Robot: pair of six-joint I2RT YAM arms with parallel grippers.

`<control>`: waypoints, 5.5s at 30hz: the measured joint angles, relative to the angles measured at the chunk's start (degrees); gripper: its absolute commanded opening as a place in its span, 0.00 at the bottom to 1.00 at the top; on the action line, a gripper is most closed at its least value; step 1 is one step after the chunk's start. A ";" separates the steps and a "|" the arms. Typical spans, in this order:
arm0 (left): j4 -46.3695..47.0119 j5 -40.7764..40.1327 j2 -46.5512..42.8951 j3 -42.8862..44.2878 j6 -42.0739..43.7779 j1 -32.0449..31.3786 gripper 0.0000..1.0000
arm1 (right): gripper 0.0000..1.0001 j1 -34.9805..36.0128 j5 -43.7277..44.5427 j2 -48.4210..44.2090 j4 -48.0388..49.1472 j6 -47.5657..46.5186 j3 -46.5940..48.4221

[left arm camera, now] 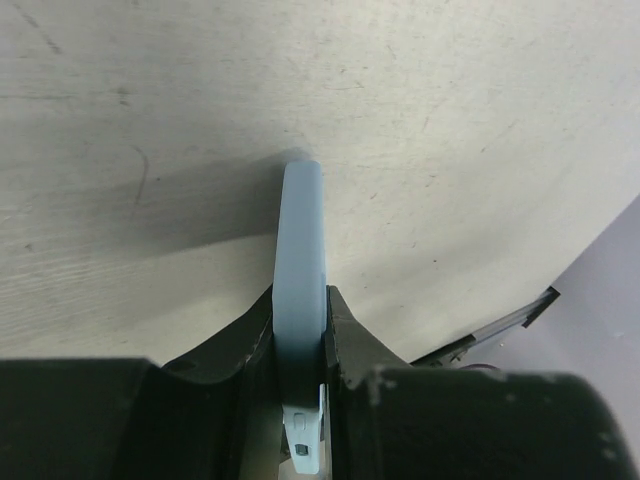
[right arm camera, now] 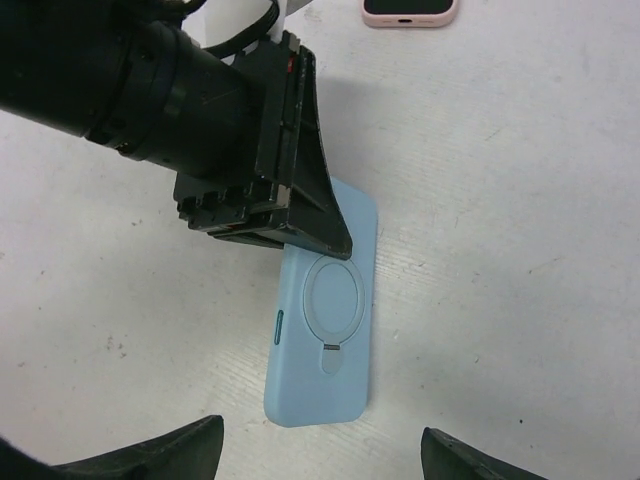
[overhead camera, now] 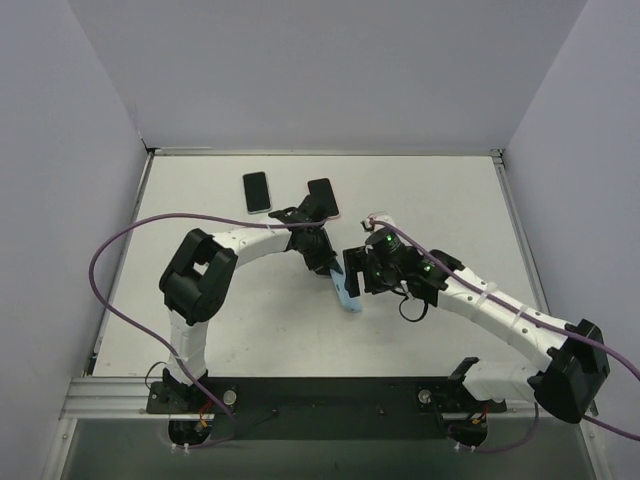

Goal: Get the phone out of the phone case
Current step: Adjust the phone, then remove the phone case from the phone.

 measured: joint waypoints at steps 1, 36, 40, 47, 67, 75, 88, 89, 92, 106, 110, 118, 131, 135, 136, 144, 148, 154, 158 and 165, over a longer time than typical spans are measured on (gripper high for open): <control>-1.11 -0.74 -0.09 0.37 0.20 0.07 0.00 | 0.73 1.38 1.33 0.74 -0.31 -0.24 0.68; -10.08 -8.20 -2.36 2.19 -1.79 0.55 0.00 | 0.00 18.05 25.94 28.24 3.10 0.39 7.19; -7.26 -6.54 -2.38 1.44 -2.16 0.70 0.29 | 0.00 16.26 23.98 27.34 2.64 1.68 7.02; -0.94 -0.55 -2.51 1.60 -1.77 0.98 0.67 | 0.00 6.80 13.35 18.49 5.79 5.62 1.62; 20.35 9.38 -19.45 -11.58 -0.96 11.67 0.68 | 0.00 -13.86 -10.25 3.17 14.58 12.17 -6.40; 37.35 18.73 -19.45 -23.37 -4.83 13.70 0.69 | 0.00 -22.21 -29.68 -0.46 34.60 23.56 -15.76; 64.87 29.03 -17.88 -25.90 -17.33 12.59 0.65 | 0.00 -22.14 -42.93 0.68 54.42 35.21 -18.21; 65.75 29.18 -17.66 -25.90 -17.92 12.48 0.63 | 0.00 -22.14 -43.58 1.16 55.74 36.20 -18.47; 67.36 29.33 -17.40 -25.90 -18.64 12.04 0.54 | 0.00 -22.14 -45.75 3.08 60.06 39.21 -19.19; 68.08 29.00 -17.33 -25.94 -20.00 11.78 0.36 | 0.00 -20.17 -51.41 13.31 83.78 54.95 -21.46; 67.80 28.94 -17.46 -25.94 -20.02 11.63 0.30 | 0.00 -19.17 -51.76 13.29 84.08 54.95 -21.46; 66.27 28.37 -18.91 -25.94 -19.63 11.54 0.51 | 0.00 -19.12 -51.45 11.54 81.77 52.50 -22.64; 67.47 27.50 -19.17 -26.23 -21.35 11.89 0.49 | 0.00 -19.15 -51.06 10.45 83.21 52.94 -23.10; 68.48 27.36 -19.21 -27.23 -22.95 12.41 0.32 | 0.00 -19.12 -51.06 11.23 83.47 52.98 -23.30; 68.54 27.36 -19.21 -27.50 -23.19 12.50 0.23 | 0.00 -19.12 -51.08 11.23 83.45 52.98 -23.37; 70.82 27.39 -19.21 -28.09 -23.12 12.72 0.00 | 0.23 -19.21 -51.30 11.23 84.59 54.51 -23.39; 71.30 26.64 -19.21 -28.92 -24.48 13.00 0.00 | 0.45 -19.39 -50.16 10.38 80.89 52.92 -23.43; 72.57 25.62 -19.26 -29.29 -26.18 14.29 0.00 | 0.41 -19.63 -45.38 1.68 67.87 47.80 -23.45; 73.61 25.44 -19.26 -29.29 -27.04 14.67 0.00 | 0.39 -19.63 -43.91 -1.36 65.46 46.82 -23.43; 73.96 25.42 -19.23 -29.29 -27.32 14.75 0.00 | 0.36 -19.61 -43.78 1.51 66.90 48.74 -23.43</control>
